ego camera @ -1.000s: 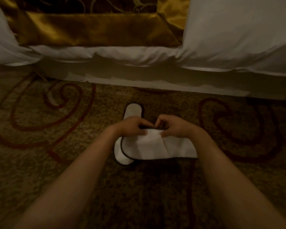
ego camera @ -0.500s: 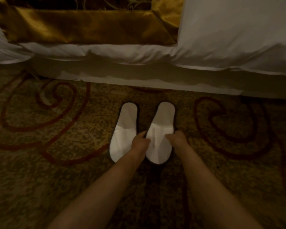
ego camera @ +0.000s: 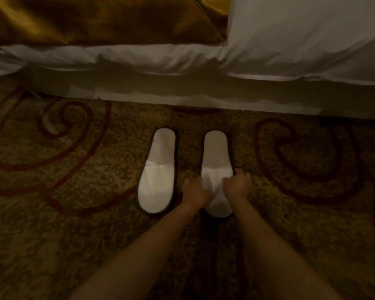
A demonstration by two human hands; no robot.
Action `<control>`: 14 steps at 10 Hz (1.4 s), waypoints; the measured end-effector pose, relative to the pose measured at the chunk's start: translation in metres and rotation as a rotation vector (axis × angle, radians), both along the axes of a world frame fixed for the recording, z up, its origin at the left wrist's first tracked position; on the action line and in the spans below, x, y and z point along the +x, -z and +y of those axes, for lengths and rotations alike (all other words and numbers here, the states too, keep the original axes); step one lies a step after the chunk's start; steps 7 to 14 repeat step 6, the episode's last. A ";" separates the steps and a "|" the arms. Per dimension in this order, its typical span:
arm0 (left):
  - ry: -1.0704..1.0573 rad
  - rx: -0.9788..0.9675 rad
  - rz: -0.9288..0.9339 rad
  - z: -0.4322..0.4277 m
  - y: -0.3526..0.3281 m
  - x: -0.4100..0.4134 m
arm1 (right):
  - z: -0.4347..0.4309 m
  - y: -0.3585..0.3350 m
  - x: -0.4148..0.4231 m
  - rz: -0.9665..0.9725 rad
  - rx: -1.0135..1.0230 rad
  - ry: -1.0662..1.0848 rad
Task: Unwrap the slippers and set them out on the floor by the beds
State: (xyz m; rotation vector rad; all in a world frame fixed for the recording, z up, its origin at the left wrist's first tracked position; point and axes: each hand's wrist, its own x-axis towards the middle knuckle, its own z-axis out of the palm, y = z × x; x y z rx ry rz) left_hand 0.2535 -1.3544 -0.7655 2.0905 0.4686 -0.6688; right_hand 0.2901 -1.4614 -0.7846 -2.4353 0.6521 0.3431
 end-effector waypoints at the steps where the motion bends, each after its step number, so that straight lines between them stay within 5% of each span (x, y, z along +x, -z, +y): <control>1: -0.028 0.011 -0.016 -0.001 0.004 0.002 | 0.002 0.003 -0.004 -0.028 -0.056 0.029; 14: 0.085 0.115 0.080 0.002 -0.006 0.016 | -0.004 -0.003 -0.004 0.052 0.019 -0.036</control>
